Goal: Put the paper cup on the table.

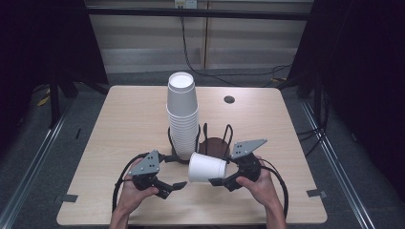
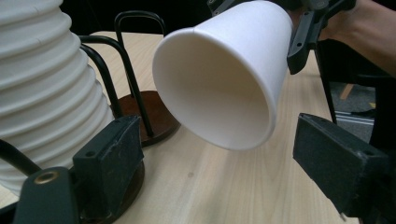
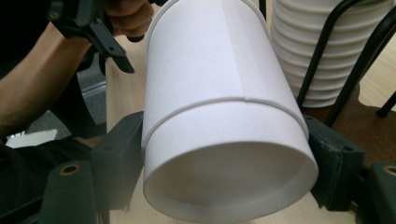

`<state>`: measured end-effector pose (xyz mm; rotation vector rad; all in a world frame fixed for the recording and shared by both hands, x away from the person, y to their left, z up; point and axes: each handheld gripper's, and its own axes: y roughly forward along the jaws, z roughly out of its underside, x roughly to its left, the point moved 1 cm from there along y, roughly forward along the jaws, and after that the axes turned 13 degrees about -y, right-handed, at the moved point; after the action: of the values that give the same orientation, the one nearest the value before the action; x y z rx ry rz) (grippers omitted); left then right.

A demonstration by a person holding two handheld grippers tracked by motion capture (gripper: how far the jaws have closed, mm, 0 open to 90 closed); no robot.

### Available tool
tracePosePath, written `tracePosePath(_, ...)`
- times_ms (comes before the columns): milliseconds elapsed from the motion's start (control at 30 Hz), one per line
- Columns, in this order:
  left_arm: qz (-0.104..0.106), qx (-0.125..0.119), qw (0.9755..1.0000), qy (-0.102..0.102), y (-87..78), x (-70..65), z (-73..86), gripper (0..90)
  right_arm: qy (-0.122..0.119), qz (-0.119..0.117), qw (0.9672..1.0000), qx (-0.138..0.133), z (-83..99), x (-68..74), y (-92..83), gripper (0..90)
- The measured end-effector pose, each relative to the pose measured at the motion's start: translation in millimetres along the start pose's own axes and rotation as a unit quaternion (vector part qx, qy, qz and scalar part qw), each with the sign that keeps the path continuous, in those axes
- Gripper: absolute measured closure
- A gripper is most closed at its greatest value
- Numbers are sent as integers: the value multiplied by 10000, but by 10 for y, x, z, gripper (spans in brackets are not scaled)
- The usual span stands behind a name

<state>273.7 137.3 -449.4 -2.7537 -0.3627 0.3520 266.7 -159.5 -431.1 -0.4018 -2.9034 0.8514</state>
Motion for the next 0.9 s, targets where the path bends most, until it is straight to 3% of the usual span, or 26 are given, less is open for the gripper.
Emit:
tracePosePath(167,-14,-58,10000,2,-1,-9,19,157,88,37,9999,-126,67,0,30,233)
tracePosePath(400,-44,-173,9998,-44,20,-36,75,156,128,-60,9980,-616,165,17,58,233)
tracePosePath(567,-3,-216,9997,-81,31,-35,85,156,137,-102,9965,-823,200,25,68,233)
tracePosePath(900,119,-409,9991,-36,8,-99,82,155,42,-228,9908,-1337,239,63,115,234)
